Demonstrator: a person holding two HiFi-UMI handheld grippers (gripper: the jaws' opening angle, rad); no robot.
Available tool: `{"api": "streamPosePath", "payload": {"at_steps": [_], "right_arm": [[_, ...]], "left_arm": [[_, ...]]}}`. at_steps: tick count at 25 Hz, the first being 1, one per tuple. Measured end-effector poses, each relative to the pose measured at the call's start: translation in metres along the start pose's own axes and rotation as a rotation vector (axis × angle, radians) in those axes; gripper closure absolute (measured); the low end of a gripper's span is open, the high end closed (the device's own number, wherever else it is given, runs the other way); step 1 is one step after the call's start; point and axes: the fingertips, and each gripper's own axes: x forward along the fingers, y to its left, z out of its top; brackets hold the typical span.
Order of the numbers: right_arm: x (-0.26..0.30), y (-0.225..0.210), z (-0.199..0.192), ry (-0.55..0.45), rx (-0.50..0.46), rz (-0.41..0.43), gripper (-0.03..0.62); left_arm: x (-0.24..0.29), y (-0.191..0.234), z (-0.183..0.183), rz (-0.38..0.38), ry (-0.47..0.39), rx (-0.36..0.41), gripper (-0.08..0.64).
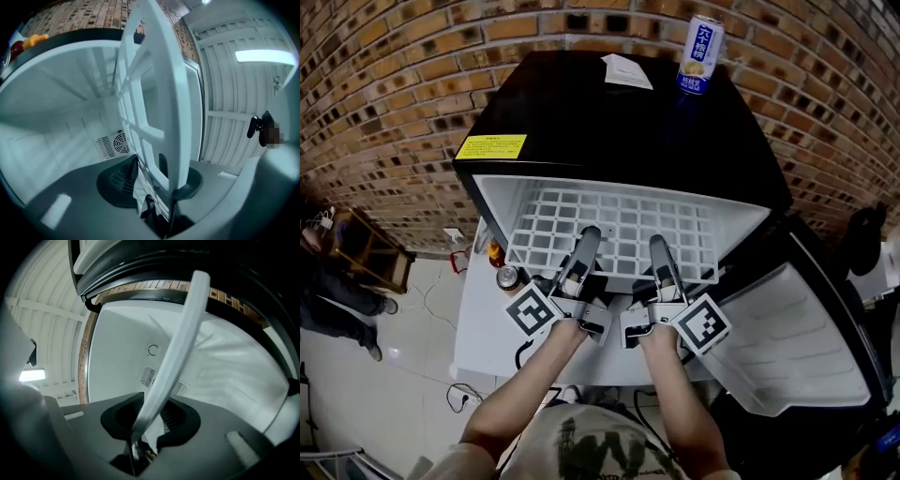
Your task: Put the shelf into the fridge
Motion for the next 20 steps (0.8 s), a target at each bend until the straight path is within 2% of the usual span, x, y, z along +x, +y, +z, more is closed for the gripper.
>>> {"api": "streamPosePath", "payload": {"at_steps": [4,9,12,14,18,20], "right_arm": [[0.014,0.001,0.005,-0.017,-0.032,0.011,0.487],[0.029,-0.002,0.012,-0.035,-0.053,0.013,0.479],[0.036,-0.006,0.014,-0.049,-0.018,0.005,0.479],[0.038,-0.011,0.013,-0.057,0.019,-0.01,0.479],[0.039,-0.019,0.015,-0.046,-0.016,-0.064,0.479],[0.038,-0.027,0.014,-0.047,0.02,-0.112,0.479]], "left_arm": [[0.011,0.004,0.005,-0.02,-0.006,0.029,0.433],[0.025,0.012,0.01,-0.022,-0.01,0.027,0.428],[0.031,0.015,0.013,-0.022,-0.011,0.024,0.428],[0.035,0.017,0.014,-0.018,-0.011,0.023,0.428],[0.039,0.021,0.017,-0.017,-0.015,0.023,0.426],[0.041,0.022,0.017,-0.015,-0.018,0.019,0.426]]}}
